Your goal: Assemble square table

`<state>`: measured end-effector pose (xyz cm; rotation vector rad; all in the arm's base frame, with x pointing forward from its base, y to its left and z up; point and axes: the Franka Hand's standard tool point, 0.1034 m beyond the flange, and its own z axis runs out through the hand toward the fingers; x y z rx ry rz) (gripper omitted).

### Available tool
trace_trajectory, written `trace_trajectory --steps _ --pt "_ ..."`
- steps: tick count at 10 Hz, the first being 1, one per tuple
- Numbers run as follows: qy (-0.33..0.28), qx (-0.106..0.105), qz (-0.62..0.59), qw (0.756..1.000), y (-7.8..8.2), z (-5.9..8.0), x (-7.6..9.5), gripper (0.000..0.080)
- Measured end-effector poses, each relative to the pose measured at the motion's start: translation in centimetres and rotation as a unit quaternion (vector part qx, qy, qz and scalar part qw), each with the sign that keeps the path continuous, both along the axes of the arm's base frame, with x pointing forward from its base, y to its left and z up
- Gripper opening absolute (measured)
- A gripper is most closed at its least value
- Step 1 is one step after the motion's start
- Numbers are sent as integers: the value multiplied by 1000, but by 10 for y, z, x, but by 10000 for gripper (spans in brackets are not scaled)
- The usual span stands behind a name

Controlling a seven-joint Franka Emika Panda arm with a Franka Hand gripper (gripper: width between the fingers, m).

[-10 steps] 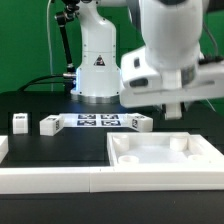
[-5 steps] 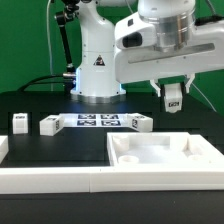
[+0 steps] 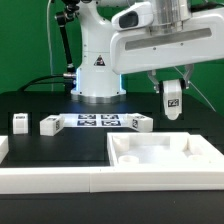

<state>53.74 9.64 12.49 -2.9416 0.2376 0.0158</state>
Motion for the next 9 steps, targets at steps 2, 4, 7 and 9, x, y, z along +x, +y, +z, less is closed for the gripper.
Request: trace_trajectory --steps 2,4,7,9 --pt "-64 -12 -7 998 0 -4 1 291" --pt "-130 -25 -5 991 0 -3 8 291" --pt "-169 -41 48 984 -2 2 29 291" --pt "-171 -44 61 982 -1 0 32 291"
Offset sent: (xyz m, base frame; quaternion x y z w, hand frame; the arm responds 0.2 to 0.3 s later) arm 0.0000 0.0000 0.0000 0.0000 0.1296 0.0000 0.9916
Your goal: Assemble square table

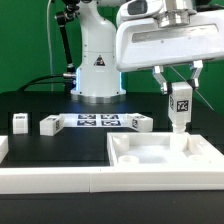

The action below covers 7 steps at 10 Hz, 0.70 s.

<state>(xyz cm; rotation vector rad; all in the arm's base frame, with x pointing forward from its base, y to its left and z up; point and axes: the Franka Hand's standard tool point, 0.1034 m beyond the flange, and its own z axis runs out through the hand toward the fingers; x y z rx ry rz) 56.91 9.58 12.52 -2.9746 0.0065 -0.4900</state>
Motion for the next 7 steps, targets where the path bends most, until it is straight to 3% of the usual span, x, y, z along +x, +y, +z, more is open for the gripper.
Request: trace_trajectory --steps 4,7 --pt "0 -1 2 1000 -1 -1 1 291" --pt "-19 -19 47 999 -2 11 28 291"
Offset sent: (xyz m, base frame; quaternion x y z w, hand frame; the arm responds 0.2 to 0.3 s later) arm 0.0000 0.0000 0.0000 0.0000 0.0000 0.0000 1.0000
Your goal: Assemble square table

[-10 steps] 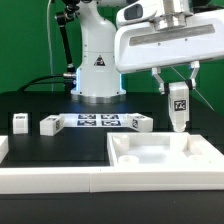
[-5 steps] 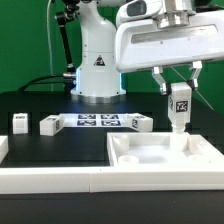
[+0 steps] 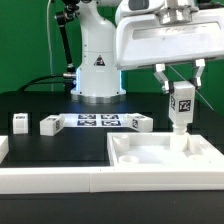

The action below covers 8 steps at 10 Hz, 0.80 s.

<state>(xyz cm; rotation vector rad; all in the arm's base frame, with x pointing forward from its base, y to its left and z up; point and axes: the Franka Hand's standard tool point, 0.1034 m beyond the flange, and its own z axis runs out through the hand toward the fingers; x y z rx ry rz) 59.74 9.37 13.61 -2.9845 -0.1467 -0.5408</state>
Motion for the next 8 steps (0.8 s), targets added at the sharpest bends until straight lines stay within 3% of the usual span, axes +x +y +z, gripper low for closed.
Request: trace_trajectory --steps 3,5,6,8 --pt "-5 0 -3 1000 -1 -3 -2 291" --pt "-76 -5 -10 997 -7 -1 4 291" --pt "-54 -13 9 998 -7 -10 1 291" --pt "-55 -16 25 998 -2 -11 12 291"
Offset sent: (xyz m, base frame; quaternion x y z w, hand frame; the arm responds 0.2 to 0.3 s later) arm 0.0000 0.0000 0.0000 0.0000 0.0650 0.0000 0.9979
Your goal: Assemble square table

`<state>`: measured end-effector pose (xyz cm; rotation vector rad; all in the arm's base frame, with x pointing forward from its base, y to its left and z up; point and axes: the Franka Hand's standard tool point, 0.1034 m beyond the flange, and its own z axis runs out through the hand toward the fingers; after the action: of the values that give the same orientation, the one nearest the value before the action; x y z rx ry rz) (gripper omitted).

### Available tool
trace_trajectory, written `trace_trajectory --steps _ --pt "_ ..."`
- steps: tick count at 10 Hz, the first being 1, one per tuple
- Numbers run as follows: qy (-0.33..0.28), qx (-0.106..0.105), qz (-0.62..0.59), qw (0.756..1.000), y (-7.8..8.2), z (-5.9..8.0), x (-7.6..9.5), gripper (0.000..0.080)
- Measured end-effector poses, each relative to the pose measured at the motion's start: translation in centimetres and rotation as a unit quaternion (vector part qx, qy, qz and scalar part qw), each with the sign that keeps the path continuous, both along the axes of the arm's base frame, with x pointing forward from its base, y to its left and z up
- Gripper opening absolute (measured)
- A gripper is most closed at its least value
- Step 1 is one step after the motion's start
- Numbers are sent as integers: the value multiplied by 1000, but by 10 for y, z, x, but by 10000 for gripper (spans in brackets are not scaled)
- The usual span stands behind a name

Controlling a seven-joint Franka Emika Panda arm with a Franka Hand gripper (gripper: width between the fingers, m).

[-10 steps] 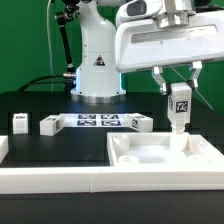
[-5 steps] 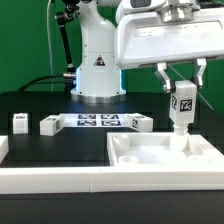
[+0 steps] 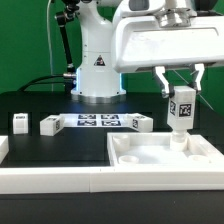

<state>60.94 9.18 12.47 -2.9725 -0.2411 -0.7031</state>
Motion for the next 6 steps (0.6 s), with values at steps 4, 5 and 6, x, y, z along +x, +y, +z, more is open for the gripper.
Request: trace_trajectory --steps 4,5,6 --pt "3 -1 2 1000 0 -3 -1 291" --pt "3 -3 11 1000 3 -4 3 291" --pt "-2 -7 25 1000 9 -4 11 291"
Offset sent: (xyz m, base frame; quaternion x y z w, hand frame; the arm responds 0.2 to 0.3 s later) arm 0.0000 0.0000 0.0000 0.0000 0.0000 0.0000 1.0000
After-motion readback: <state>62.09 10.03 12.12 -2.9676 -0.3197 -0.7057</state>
